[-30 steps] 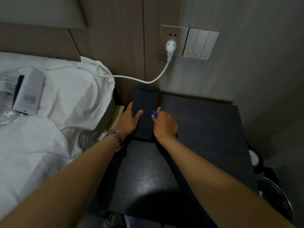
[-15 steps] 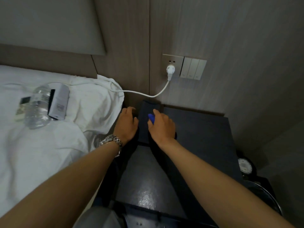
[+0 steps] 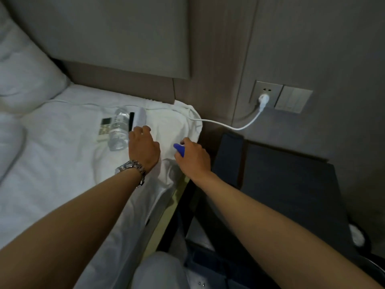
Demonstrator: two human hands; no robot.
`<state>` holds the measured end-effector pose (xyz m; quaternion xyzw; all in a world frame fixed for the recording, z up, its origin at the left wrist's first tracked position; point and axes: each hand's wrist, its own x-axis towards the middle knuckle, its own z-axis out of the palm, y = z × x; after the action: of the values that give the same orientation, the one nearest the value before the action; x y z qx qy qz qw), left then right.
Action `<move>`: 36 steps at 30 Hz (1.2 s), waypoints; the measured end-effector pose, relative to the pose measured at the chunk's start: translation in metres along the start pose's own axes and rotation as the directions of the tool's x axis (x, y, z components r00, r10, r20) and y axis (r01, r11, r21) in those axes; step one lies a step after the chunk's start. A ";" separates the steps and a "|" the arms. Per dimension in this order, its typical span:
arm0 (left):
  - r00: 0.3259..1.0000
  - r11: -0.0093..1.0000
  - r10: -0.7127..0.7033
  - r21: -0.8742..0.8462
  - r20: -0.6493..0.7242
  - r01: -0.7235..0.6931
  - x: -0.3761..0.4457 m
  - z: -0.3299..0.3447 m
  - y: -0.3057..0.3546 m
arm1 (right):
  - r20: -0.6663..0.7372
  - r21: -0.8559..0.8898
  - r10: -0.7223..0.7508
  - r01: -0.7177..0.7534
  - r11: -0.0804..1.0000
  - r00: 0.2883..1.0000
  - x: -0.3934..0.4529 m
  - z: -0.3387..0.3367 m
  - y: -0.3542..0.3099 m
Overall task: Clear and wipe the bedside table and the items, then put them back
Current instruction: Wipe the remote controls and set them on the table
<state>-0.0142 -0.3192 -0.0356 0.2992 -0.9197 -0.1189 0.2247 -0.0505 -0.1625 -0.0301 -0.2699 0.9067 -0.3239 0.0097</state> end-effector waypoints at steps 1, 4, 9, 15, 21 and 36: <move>1.000 1.000 -0.022 0.018 -0.016 0.022 0.001 -0.001 -0.006 | 0.012 0.019 -0.011 0.011 1.000 1.000 0.002 0.005 -0.009; 0.998 0.995 -0.063 0.074 -0.013 0.064 0.003 -0.002 -0.020 | 0.017 0.091 -0.031 0.030 0.995 0.999 0.012 0.018 -0.031; 0.996 0.974 -0.084 0.209 -0.024 0.088 0.011 0.005 -0.036 | 0.014 0.155 -0.029 0.027 0.987 0.999 0.025 0.036 -0.052; 0.976 0.954 -0.184 0.219 -0.113 0.205 0.026 0.012 -0.035 | 0.008 0.181 -0.048 0.046 0.982 0.999 0.029 0.053 -0.055; 0.977 0.956 -0.161 0.224 -0.142 0.190 0.024 0.016 -0.030 | -0.021 0.233 -0.037 0.041 0.972 0.999 0.024 0.061 -0.046; 0.965 0.972 -0.047 -0.234 -0.259 -0.015 -0.011 -0.024 -0.003 | 0.103 0.374 0.337 -0.350 0.859 0.936 -0.002 0.008 -0.011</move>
<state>0.0071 -0.3170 -0.0201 0.2911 -0.8590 -0.1875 0.3771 -0.0424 -0.1736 -0.0305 -0.1020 0.8581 -0.4847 0.1355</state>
